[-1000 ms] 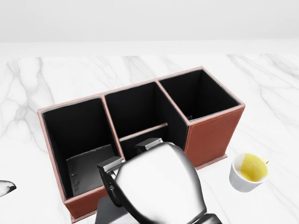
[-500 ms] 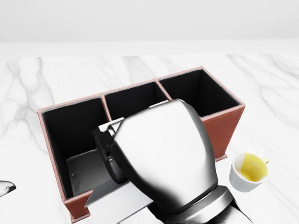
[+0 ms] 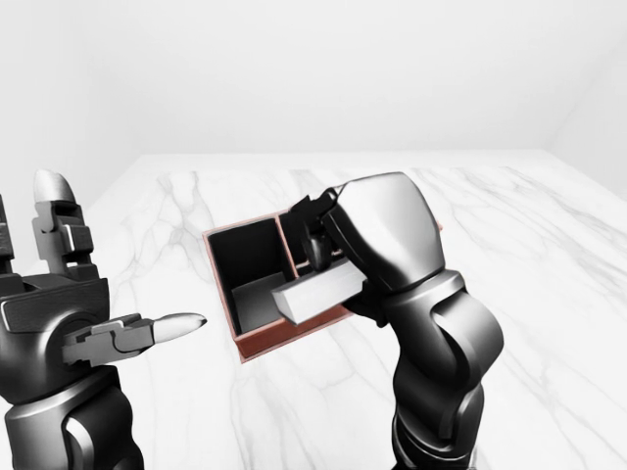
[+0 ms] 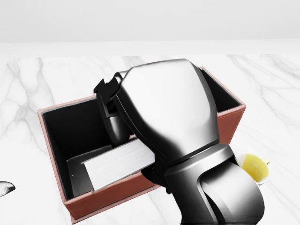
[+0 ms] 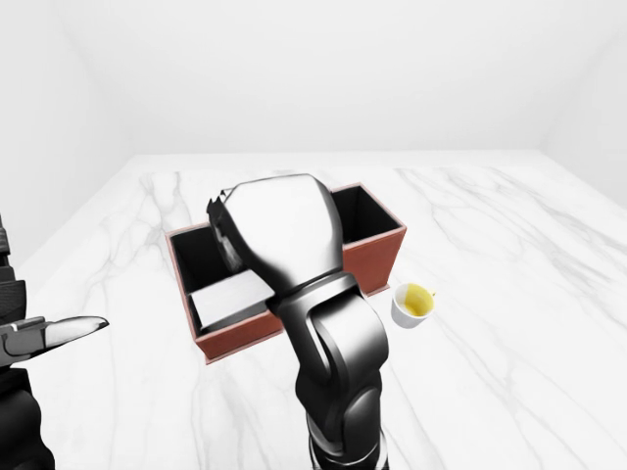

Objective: Pick up the book and place it in the front compartment of the caddy.

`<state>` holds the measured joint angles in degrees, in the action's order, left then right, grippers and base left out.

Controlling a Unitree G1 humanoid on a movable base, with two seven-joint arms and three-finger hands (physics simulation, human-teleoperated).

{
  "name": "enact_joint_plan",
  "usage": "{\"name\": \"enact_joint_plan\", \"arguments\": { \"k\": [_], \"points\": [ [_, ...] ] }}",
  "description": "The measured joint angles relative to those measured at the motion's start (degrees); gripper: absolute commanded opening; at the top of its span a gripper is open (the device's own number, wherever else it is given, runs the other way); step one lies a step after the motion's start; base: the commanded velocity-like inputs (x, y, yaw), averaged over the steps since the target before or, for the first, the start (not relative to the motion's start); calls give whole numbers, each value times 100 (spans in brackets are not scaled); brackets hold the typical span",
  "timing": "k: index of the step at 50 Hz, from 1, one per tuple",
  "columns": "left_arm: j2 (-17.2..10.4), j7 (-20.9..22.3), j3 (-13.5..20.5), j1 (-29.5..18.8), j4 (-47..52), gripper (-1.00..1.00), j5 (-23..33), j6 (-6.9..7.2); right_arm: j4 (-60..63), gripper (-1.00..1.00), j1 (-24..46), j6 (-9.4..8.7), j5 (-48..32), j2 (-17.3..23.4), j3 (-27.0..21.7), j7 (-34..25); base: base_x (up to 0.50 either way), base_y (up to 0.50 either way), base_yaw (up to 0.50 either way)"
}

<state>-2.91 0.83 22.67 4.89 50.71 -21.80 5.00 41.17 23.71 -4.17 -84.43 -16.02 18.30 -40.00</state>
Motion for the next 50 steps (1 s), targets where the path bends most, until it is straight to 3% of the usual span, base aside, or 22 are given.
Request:
{"name": "enact_joint_plan", "arguments": {
  "k": [3,23,50],
  "points": [
    [-2,-2,2,-4,3,100,-3,0,-92,-100,133,-83,52,14,-78,0,0,0,0],
    [-3,-3,0,-6,12,100,-2,0,-610,-100,809,-83,316,32,-373,-1,0,0,0],
    [-36,-15,81,-40,9,100,-73,0,-2638,-100,2273,-83,1395,808,-1057,0,0,0,0]
  ]
}}
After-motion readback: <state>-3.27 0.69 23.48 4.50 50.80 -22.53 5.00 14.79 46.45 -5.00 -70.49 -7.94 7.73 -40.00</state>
